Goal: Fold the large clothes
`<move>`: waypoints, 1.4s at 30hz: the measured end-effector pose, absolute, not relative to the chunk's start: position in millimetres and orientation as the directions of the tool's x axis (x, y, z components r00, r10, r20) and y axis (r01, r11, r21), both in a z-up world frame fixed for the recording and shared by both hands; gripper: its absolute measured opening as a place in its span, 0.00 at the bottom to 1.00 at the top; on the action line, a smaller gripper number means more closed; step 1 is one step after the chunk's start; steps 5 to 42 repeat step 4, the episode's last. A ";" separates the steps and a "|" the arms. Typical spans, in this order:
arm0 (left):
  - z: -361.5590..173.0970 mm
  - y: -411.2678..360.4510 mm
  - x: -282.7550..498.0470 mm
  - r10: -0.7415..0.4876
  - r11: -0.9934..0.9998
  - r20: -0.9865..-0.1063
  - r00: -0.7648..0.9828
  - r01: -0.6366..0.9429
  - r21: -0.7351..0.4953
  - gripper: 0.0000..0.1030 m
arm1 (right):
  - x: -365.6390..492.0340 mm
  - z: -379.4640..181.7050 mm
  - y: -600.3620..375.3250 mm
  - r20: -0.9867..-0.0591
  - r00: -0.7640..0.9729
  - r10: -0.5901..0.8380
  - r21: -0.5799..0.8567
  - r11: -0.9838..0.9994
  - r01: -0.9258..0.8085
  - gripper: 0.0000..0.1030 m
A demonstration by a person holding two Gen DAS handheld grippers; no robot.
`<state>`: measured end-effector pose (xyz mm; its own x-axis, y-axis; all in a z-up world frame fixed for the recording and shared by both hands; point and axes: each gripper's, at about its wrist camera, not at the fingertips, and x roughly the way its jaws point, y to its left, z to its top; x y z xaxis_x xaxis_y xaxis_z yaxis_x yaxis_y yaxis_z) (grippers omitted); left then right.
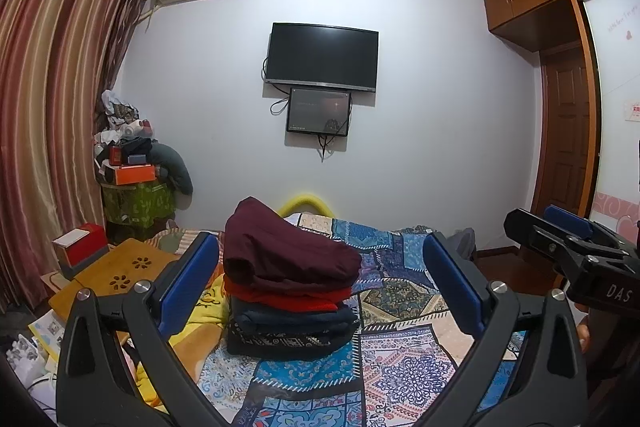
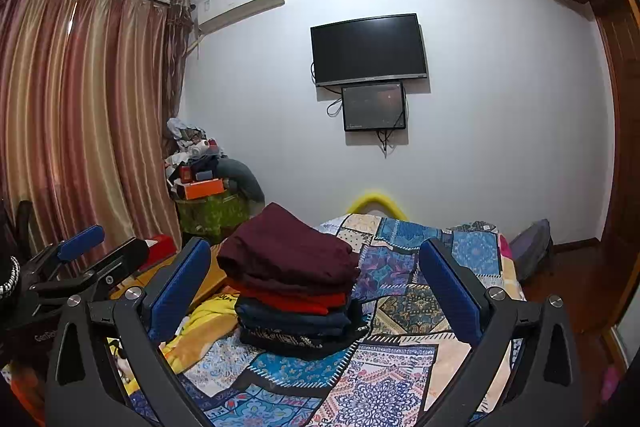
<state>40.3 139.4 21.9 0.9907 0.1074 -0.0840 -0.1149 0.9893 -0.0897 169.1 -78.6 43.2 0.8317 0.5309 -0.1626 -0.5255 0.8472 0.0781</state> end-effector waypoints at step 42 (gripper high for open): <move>21.5 139.9 40.4 0.113 0.989 -0.086 0.990 -0.121 -0.086 1.00 | 169.5 43.1 -79.0 -0.162 0.832 0.531 0.078 0.847 -0.526 1.00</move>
